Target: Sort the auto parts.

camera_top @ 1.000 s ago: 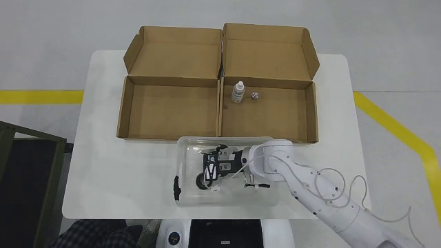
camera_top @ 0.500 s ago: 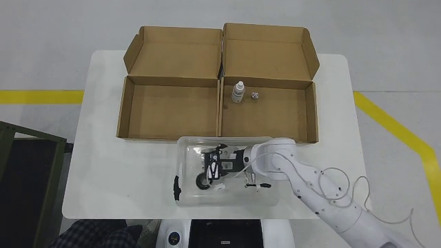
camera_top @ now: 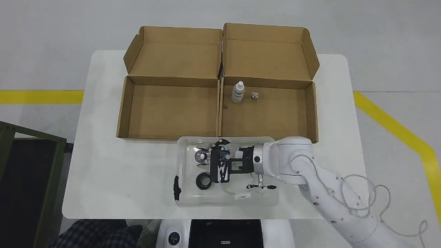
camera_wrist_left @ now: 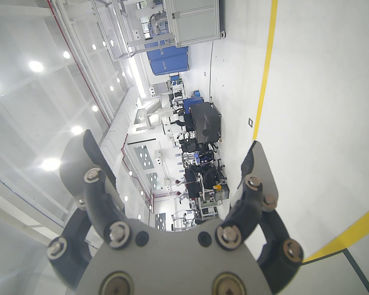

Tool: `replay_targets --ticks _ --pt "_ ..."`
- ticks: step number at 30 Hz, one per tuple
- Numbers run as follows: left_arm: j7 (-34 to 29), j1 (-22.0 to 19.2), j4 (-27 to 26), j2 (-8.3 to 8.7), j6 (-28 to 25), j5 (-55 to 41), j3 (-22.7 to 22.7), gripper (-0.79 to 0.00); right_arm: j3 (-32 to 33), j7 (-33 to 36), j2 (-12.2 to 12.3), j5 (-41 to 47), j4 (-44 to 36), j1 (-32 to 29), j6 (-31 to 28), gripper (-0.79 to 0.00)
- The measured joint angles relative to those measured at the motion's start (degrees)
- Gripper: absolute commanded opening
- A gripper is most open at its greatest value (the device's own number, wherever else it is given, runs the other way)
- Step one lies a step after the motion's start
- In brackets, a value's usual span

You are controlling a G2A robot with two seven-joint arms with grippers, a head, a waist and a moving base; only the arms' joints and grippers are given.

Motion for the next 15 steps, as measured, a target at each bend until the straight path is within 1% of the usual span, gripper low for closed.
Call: replay_targets --ticks 10,15 --pt "0.0 0.0 0.0 0.00 0.0 0.0 0.0 0.000 6.1 -2.3 1.0 4.7 -5.1 -1.5 -0.3 -0.785" --pt "0.0 0.0 0.0 0.00 0.0 0.0 0.0 0.000 10.4 -3.8 1.6 6.9 -6.8 -2.2 0.0 -0.785"
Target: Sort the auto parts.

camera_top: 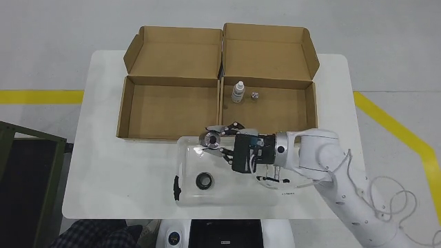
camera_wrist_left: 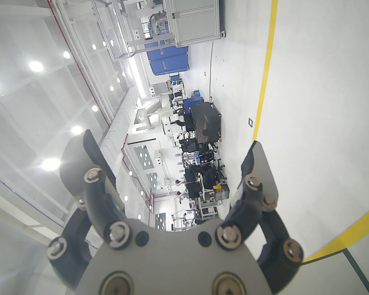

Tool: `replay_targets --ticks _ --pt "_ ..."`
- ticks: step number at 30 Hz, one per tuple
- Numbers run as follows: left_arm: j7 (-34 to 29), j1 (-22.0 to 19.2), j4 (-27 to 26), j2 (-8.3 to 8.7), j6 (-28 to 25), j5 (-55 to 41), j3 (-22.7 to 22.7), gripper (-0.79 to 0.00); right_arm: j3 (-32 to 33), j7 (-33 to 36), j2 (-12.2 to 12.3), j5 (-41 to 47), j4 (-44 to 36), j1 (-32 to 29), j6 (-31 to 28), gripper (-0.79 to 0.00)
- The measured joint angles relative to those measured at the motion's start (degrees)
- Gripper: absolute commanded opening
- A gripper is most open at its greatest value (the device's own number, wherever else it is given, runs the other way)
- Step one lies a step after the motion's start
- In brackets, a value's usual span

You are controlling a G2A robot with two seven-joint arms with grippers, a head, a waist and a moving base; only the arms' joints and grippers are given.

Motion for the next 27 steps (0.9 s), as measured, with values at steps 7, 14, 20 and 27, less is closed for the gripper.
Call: replay_targets --ticks 7,14,20,27 --pt "0.0 0.0 0.0 0.00 0.0 0.0 0.0 0.000 7.0 -1.6 1.0 2.9 -1.6 -2.5 -0.4 -0.785" --pt "0.0 0.0 0.0 0.00 0.0 0.0 0.0 0.000 11.6 -3.0 1.7 4.7 -2.2 -5.2 -0.2 -0.785" --pt "0.0 0.0 0.0 0.00 0.0 0.0 0.0 0.000 13.8 -4.2 2.0 6.0 -3.1 -6.5 -0.3 -0.785" --pt "0.0 0.0 0.0 0.00 0.0 0.0 0.0 0.000 15.2 -5.3 2.3 7.2 -3.4 -7.1 -0.8 -0.785"
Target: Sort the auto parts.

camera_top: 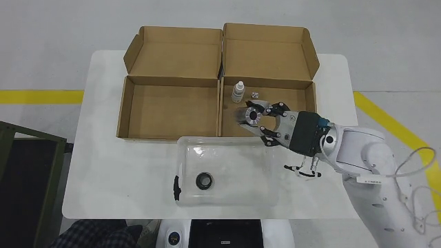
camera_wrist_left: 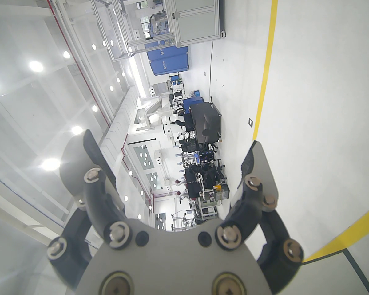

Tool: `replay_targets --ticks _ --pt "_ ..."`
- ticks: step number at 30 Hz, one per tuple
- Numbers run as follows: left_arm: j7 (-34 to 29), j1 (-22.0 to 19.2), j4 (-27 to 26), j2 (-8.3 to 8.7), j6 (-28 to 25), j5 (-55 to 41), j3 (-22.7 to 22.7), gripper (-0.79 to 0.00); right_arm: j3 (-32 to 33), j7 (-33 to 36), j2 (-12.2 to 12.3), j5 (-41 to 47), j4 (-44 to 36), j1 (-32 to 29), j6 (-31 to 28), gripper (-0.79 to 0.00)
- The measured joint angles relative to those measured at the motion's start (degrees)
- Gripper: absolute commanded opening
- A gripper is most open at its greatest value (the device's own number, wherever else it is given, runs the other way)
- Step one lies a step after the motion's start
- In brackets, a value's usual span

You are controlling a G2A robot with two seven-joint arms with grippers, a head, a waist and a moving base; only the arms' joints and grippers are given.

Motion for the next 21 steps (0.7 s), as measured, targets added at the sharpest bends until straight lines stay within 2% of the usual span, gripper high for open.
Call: replay_targets --ticks 10,21 --pt "0.0 0.0 0.0 0.00 0.0 0.0 0.0 0.000 -0.8 0.3 0.1 0.2 0.8 0.3 0.0 -0.785" --pt "0.0 0.0 0.0 0.00 0.0 0.0 0.0 0.000 -8.9 3.1 -0.8 -3.4 4.9 4.5 1.1 -0.785"
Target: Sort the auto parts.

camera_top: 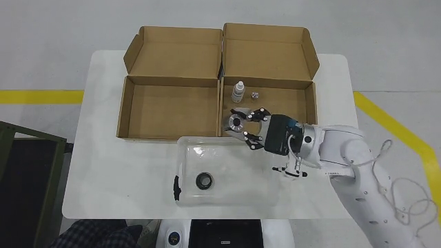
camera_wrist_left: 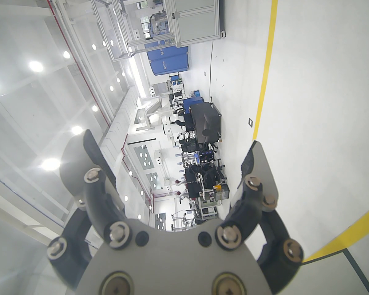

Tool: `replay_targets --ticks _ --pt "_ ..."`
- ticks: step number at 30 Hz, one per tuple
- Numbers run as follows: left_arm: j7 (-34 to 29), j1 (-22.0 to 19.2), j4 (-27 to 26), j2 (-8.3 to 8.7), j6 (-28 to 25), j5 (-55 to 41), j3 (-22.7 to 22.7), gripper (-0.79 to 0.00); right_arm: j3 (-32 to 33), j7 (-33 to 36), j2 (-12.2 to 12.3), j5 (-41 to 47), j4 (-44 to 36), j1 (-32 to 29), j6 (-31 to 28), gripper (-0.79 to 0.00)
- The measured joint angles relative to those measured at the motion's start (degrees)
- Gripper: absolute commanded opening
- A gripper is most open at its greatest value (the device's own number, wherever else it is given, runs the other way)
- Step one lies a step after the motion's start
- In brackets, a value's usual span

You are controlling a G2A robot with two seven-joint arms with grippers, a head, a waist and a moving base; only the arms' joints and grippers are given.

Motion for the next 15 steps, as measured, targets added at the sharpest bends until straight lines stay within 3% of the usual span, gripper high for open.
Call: replay_targets --ticks 15 --pt "0.0 0.0 0.0 0.00 0.0 0.0 0.0 0.000 -12.8 2.9 -3.2 -3.1 11.6 12.0 6.2 -0.785"
